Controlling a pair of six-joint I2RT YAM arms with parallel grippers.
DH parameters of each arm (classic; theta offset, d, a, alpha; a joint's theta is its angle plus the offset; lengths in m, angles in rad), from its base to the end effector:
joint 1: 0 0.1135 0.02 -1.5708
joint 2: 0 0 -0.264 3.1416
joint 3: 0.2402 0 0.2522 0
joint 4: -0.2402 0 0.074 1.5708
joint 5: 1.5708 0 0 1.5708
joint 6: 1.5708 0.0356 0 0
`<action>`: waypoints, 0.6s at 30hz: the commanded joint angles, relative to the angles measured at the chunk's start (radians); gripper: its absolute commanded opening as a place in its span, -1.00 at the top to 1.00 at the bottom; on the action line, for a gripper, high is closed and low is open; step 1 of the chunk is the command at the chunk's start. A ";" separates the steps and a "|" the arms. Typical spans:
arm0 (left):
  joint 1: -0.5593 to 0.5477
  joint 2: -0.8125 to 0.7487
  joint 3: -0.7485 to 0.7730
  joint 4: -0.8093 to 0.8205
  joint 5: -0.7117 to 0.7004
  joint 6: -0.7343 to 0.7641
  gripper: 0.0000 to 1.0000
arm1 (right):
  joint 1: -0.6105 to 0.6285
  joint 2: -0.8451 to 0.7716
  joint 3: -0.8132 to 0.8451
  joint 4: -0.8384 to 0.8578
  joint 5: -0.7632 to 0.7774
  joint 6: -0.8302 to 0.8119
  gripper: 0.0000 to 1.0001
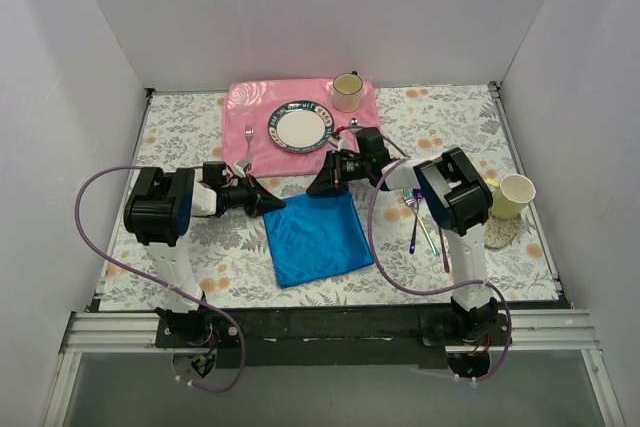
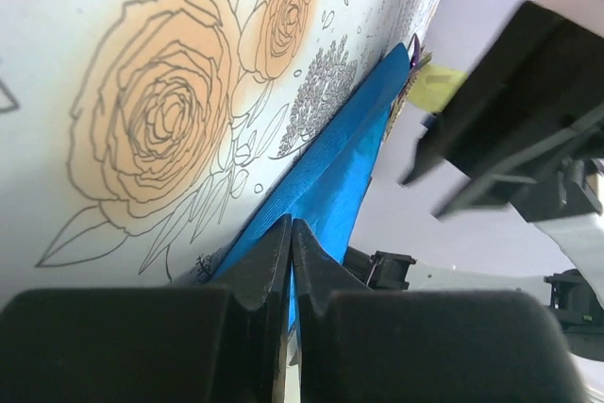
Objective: Fold the napkin into a case and place the utensils inside
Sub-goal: Smooth out the square-folded napkin at the center of the board.
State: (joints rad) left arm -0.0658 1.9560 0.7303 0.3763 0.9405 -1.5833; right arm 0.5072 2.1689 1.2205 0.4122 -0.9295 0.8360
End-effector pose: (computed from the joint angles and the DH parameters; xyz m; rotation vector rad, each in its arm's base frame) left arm 0.3187 -0.0498 0.0766 1.3551 -2.1174 1.5357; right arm 0.3726 0.2397 0.1189 -0.2699 2.3680 1.7110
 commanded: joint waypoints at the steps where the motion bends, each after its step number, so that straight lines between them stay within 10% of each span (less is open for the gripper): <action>1: 0.008 -0.038 -0.005 -0.086 -0.031 0.023 1.00 | 0.053 -0.040 0.069 0.115 0.000 0.093 0.26; 18: 0.004 -0.025 0.004 -0.163 -0.086 0.037 1.00 | 0.073 0.201 0.192 0.146 0.015 0.115 -0.17</action>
State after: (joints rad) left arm -0.0654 1.9404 0.7357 0.3157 0.9211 -1.5623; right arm 0.5812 2.3398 1.3712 0.5255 -0.9115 0.9489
